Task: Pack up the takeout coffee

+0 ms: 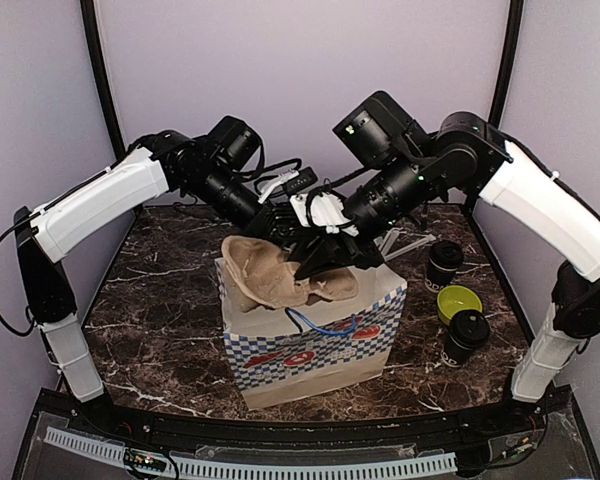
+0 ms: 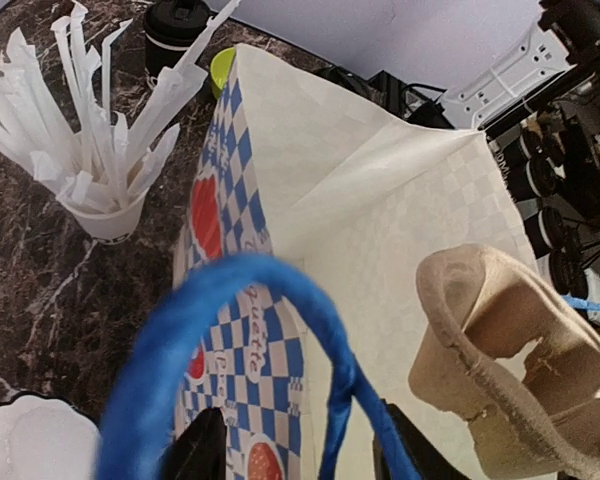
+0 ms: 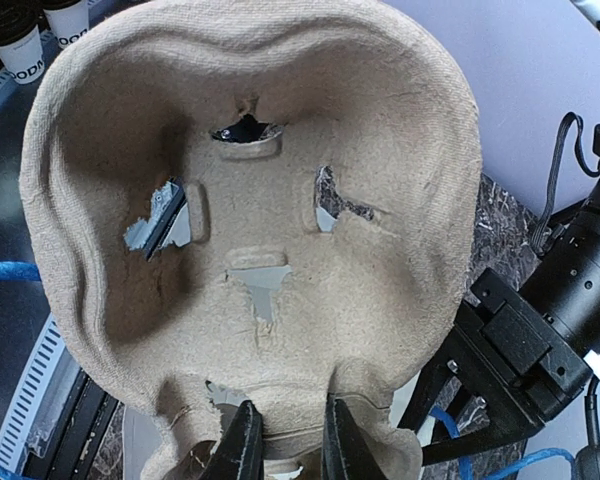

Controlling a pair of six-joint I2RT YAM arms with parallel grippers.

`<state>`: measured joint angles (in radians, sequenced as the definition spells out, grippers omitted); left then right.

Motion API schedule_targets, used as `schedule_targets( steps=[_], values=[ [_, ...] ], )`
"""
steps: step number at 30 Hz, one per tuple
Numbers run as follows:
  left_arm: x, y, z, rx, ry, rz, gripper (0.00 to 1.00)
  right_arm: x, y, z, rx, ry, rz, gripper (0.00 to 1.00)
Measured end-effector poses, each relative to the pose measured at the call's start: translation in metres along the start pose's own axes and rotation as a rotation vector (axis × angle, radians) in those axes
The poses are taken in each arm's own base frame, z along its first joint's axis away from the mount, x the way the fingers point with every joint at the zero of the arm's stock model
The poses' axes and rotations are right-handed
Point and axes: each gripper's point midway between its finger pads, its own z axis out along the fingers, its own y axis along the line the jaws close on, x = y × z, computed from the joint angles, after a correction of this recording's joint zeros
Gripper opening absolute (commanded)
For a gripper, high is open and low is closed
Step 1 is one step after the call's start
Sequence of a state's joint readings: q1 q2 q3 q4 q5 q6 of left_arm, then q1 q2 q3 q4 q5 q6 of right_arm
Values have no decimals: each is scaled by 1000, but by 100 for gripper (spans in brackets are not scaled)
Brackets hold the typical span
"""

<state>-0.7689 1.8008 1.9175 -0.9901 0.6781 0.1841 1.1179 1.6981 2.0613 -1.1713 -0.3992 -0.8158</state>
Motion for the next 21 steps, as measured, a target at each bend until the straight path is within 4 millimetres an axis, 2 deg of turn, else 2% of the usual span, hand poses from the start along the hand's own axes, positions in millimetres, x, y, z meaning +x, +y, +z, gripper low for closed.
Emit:
schedule_targets(
  steps=[3,6,11,16,19,21],
  values=[
    [-3,8,-6,-72,-7,13,78,5,-2,2,13,22,-4,7],
    [-10,9,-28,-173,-46,49,84,13,-4,8,16,55,-6,6],
    [-25,-12,-99,-372,-203,143,89,36,-7,28,6,137,4,5],
    [-14,-44,-172,-535,-381,208,91,66,-6,52,-20,242,15,5],
    [-9,-46,-184,-577,-417,209,91,79,-7,63,-30,290,21,5],
    [-3,-43,-185,-598,-418,198,91,89,-8,71,-37,326,25,5]
  ],
)
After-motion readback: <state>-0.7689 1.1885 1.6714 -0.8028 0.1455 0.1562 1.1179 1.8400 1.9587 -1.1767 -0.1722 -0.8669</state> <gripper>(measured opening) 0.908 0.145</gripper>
